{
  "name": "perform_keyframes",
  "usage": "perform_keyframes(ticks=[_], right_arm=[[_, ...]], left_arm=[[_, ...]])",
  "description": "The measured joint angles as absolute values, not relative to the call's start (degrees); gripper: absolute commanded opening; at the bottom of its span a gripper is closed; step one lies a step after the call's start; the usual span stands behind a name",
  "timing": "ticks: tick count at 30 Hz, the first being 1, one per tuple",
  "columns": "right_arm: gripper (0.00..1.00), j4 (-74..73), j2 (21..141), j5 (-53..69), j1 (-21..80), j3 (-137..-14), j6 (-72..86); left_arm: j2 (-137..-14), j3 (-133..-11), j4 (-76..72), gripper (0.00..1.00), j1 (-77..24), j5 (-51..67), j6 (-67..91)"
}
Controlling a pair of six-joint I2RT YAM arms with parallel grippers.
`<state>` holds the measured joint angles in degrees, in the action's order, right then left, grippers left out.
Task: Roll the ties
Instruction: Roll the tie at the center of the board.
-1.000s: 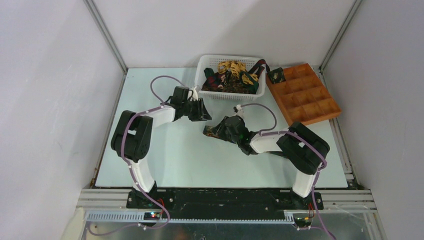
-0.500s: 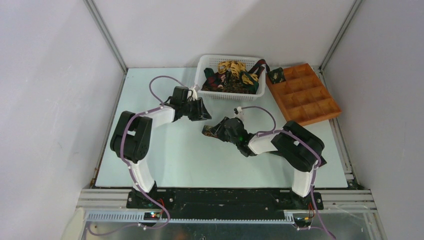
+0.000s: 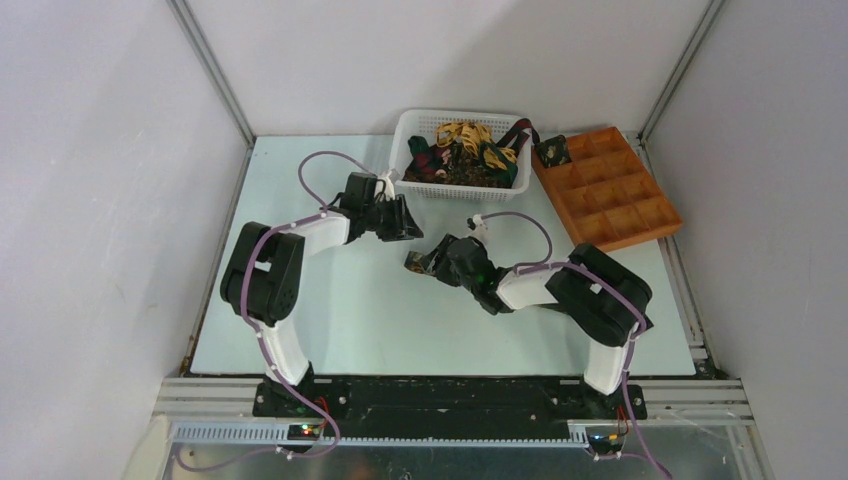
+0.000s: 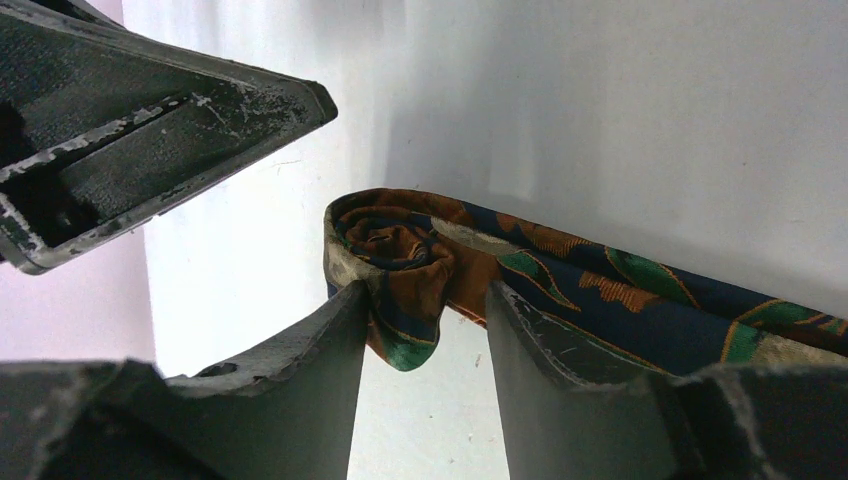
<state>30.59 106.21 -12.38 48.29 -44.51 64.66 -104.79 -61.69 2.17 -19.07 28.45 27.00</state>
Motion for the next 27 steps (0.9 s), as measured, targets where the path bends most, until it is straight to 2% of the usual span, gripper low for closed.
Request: perform_keyframes(ticks=[4, 20, 27], right_arm=[[0.51, 28.0, 104.4, -13.5, 48.4, -44.5, 62.9], [0.28, 24.1, 102.4, -15.5, 48.4, -44.5, 59.5], [0.23, 23.4, 102.4, -15.5, 48.4, -44.5, 59.3]], left_arm=[[-104.8, -61.7, 2.2, 0.41, -19.1, 28.5, 27.0], [-104.8, -61.7, 2.2, 0.41, -19.0, 28.5, 27.0], [-104.8, -61.7, 2.2, 0.42, -19.0, 28.4, 27.2]])
